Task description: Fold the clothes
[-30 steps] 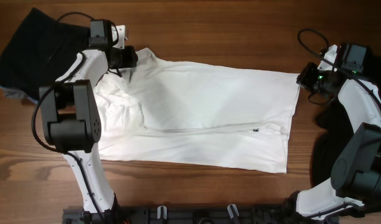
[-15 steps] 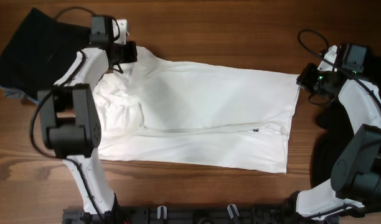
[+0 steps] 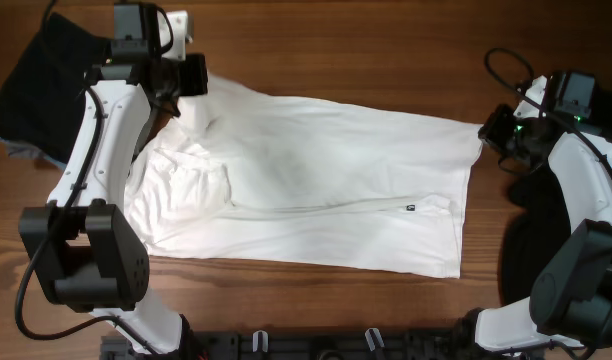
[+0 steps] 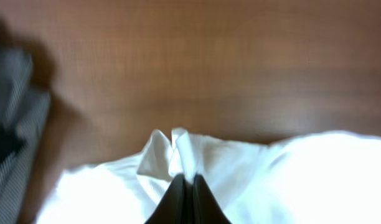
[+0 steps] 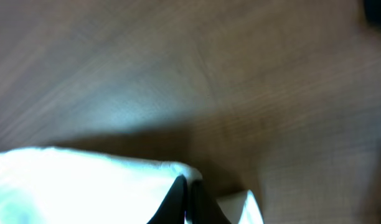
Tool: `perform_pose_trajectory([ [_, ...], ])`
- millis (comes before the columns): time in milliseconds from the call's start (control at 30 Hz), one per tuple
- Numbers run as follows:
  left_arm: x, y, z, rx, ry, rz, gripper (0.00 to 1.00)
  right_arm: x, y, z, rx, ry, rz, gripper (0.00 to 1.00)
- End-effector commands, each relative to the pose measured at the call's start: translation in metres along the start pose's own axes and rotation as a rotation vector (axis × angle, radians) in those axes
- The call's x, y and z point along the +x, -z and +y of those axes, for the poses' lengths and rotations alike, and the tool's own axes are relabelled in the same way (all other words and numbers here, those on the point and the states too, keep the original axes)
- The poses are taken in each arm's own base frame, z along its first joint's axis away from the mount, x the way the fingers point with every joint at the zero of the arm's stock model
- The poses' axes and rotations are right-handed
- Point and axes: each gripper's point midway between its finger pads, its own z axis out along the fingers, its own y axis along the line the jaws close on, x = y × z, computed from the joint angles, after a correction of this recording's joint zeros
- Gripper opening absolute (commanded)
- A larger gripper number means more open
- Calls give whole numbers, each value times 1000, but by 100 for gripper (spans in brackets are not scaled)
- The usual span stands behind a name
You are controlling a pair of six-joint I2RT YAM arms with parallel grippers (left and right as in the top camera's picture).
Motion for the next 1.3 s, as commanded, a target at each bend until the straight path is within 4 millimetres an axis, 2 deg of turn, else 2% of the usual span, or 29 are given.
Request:
perform_pose_trajectory([
  [0,35,5,11,-74,33,143,4,13,10,-32,160,-203,22,4],
  [100,63,11,17,-115,54,256,4,26,14,-47,249,-215,61,4],
  [200,88,19,20,-140,74,359,4,34,15,-50,262,-179,96,4],
  [367,123,44,49,-335,59,522,4,48,18,-49,252,-117,162,4],
  [467,135,58,65,-443,133,565,4,59,24,-43,222,-92,207,4],
  [600,147,72,80,-484,255,604,4,75,41,-44,250,-101,249,4],
  [733,157,82,89,-493,295,647,4,104,60,-60,364,-116,356,4],
  [800,160,84,88,-494,297,660,4,108,63,-68,406,-112,369,4],
  [933,160,84,87,-489,297,660,6,108,61,-68,404,-114,366,5],
  [967,161,84,86,-485,299,665,14,108,61,-68,404,-113,366,7],
  [1000,162,85,85,-478,303,672,18,108,61,-68,404,-111,364,14],
  [1100,168,90,83,-477,305,706,17,105,60,-68,397,-93,356,22],
  [1167,171,93,82,-477,306,724,20,106,60,-68,396,-83,360,36],
  [1267,171,93,81,-474,309,725,24,107,60,-66,388,-78,366,48],
])
